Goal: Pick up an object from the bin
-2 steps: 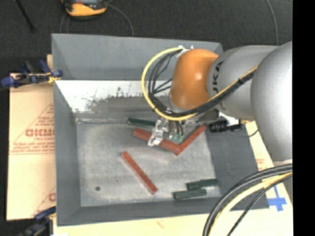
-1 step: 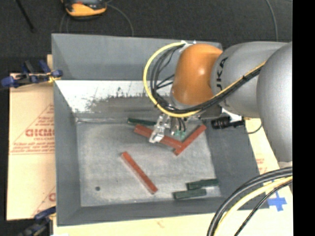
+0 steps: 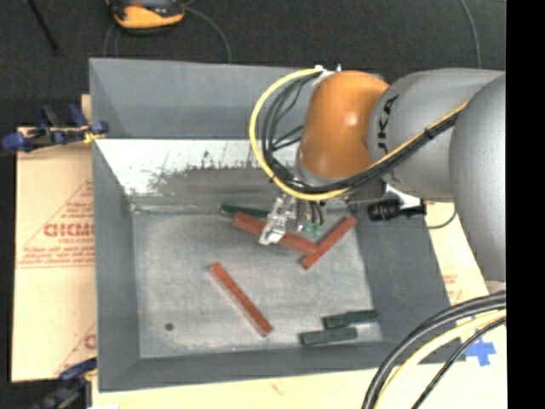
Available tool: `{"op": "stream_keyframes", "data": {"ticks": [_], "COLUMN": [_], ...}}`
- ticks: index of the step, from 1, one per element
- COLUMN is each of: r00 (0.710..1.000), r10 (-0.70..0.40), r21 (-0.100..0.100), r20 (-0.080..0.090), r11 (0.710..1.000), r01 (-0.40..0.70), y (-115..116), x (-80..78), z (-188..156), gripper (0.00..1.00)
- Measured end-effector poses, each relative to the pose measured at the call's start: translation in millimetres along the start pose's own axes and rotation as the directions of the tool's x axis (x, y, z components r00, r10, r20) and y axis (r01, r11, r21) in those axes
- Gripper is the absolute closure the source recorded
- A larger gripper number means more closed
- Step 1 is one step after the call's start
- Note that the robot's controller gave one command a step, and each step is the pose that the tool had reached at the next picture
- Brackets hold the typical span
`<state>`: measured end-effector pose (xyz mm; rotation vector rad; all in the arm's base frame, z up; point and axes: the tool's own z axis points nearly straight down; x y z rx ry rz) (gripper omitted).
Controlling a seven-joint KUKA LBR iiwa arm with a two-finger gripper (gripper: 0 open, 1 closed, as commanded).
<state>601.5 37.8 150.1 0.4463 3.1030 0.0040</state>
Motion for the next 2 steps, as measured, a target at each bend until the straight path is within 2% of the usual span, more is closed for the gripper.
{"op": "stream_keyframes", "data": {"ticks": [2], "r00": [1.000], "r10": [0.000], "r21": [0.000], "r20": [-0.001], "r11": [1.000], "r01": [0.000], "y": [-0.1], "x": [-0.5], "z": [-9.1], "gripper": [1.00]}}
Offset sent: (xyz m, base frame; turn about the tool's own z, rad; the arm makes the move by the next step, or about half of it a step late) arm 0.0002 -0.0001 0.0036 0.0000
